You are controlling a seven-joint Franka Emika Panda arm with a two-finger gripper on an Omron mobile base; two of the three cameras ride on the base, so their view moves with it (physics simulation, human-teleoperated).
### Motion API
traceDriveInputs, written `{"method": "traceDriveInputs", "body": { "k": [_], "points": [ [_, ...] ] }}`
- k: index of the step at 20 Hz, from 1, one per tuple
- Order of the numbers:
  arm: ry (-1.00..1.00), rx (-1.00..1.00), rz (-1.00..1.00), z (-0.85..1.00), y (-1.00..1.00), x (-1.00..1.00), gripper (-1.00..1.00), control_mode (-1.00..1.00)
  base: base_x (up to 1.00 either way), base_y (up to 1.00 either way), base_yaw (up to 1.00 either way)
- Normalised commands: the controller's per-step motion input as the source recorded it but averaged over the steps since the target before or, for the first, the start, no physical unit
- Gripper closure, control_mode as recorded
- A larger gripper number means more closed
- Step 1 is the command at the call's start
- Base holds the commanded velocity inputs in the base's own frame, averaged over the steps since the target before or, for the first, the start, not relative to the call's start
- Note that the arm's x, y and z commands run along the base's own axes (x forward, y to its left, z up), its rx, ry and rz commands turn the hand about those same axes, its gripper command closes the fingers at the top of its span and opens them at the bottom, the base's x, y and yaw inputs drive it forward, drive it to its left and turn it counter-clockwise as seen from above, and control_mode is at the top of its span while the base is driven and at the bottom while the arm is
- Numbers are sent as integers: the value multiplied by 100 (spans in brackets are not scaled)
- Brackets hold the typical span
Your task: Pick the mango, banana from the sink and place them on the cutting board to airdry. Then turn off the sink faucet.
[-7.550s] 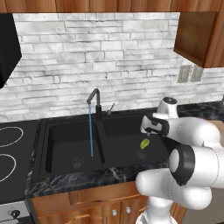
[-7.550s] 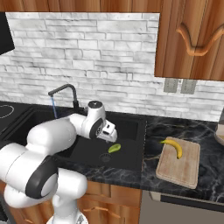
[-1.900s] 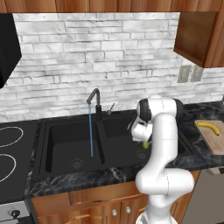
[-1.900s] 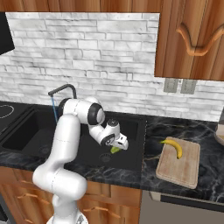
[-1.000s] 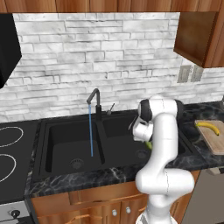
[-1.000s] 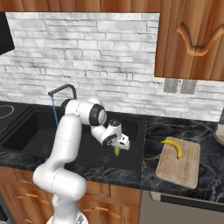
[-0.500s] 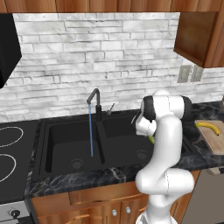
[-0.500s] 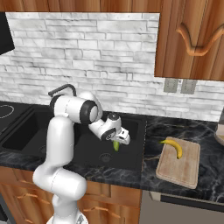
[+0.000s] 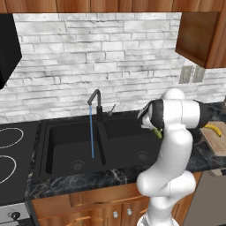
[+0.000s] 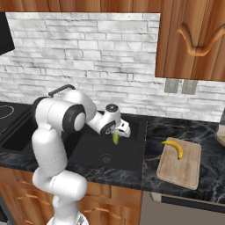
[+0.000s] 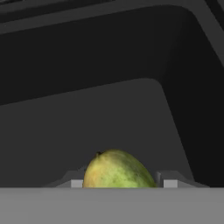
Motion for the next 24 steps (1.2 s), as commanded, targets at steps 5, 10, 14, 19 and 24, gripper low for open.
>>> {"method": "traceDriveInputs", "body": {
  "k": [5, 10, 14, 19, 24],
  "points": [
    [1, 0, 0, 99, 0, -13, 100, -100, 0, 0, 0],
    [4, 0, 0, 98, 0, -11, 100, -100, 0, 0, 0],
    [2, 0, 0, 63, 0, -27, 100, -100, 0, 0, 0],
    [-1, 0, 0, 21, 0, -56, 100, -100, 0, 0, 0],
    [0, 0, 0, 65, 0, -51, 100, -100, 0, 0, 0]
  ]
}}
